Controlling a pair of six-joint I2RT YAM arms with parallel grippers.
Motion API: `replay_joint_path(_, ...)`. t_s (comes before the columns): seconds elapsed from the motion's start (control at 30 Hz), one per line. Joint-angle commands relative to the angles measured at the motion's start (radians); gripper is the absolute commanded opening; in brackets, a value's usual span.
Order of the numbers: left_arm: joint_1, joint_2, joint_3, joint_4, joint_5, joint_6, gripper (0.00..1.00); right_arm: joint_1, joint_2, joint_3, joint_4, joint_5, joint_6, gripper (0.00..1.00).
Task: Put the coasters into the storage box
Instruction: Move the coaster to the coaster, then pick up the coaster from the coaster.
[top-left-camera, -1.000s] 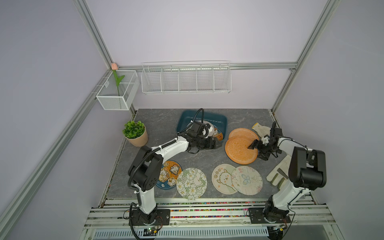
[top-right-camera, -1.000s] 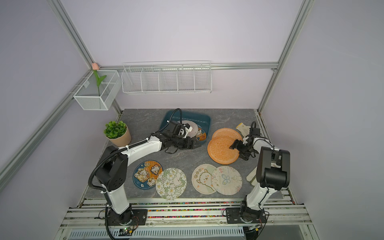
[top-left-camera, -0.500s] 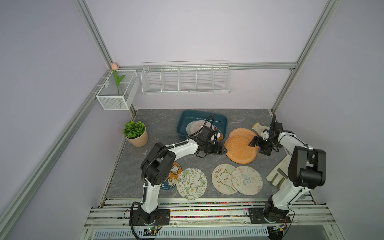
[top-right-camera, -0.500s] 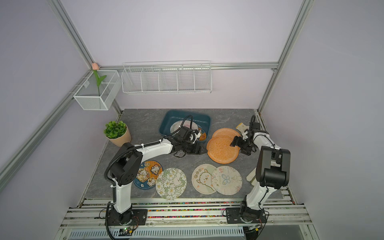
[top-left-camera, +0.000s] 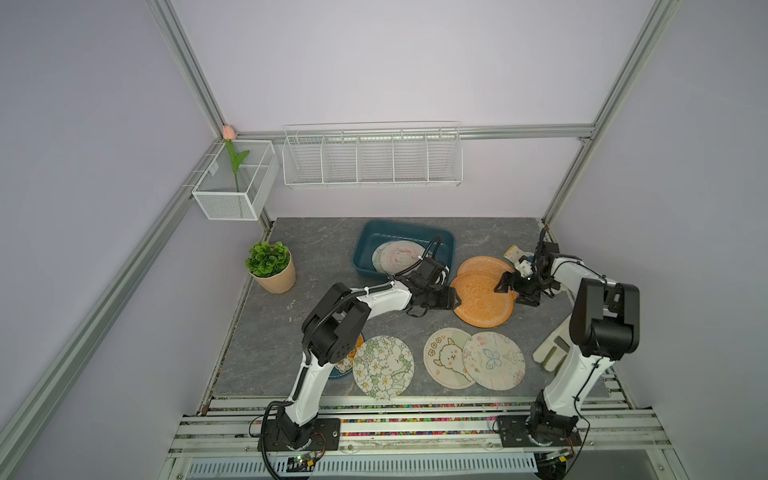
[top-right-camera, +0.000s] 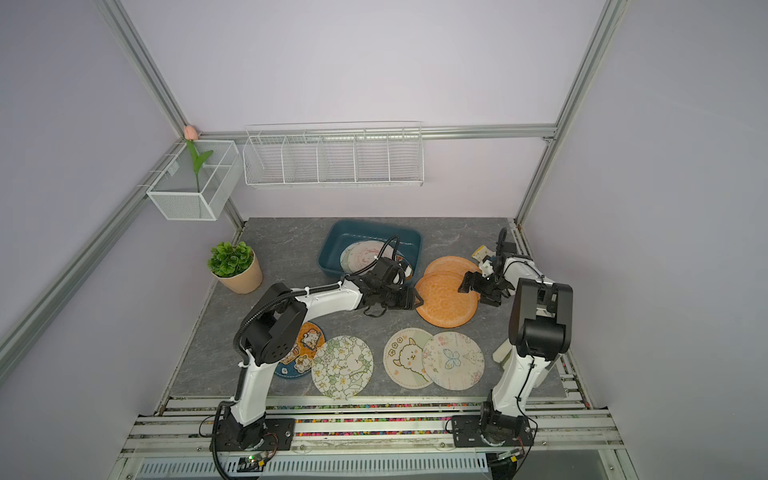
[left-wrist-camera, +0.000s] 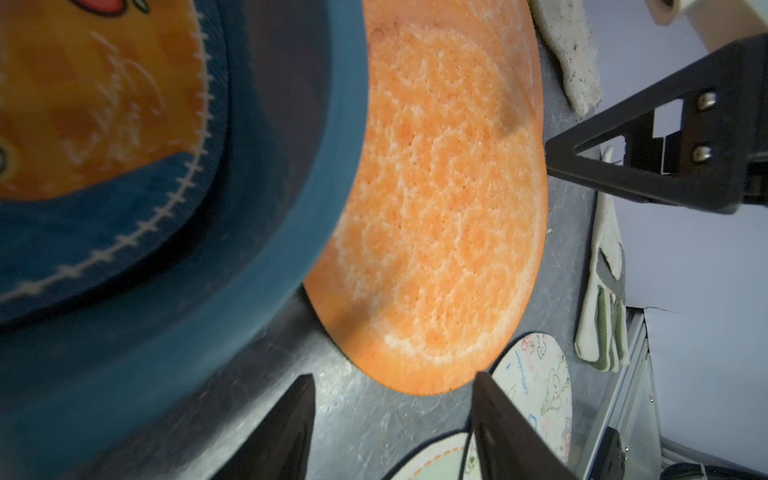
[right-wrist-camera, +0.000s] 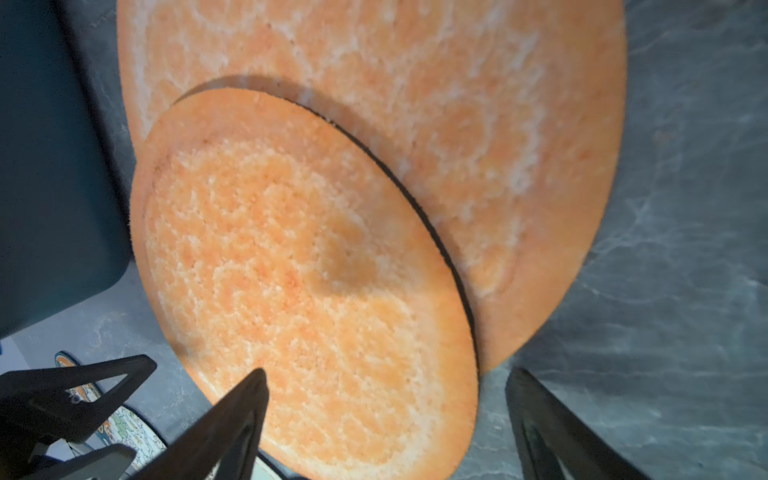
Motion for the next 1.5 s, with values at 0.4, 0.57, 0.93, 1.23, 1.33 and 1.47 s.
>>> replay_joint_path(0.4,-0.027,0.063,0.070,-0.046,-0.083,-0.052,0.58,0.023,0.064,0.096,0.002,-0.054,-0.051,0.92)
replay_joint_path(0.57,-0.027,0.069,0.077,-0.053,-0.085,-0.057,0.58,0.041,0.094,0.110,-0.006,-0.054,-0.062,0.92)
replay_joint_path(0.93,-0.027,0.083,0.100,-0.060,-0.072,-0.062,0.59,0.075,0.104,0.090,-0.067,-0.108,-0.102,0.97)
replay_joint_path(1.23,-0.027,0.091,0.100,-0.060,-0.054,-0.062,0.59,0.090,0.086,0.047,-0.094,-0.152,-0.115,0.99)
replay_joint_path(1.33,-0.027,0.092,0.098,-0.059,-0.046,-0.062,0.59,0.097,0.076,0.042,-0.106,-0.166,-0.122,0.98)
replay_joint_path(1.47,-0.027,0.089,0.092,-0.054,-0.037,-0.062,0.59,0.111,0.072,0.039,-0.120,-0.175,-0.127,0.97)
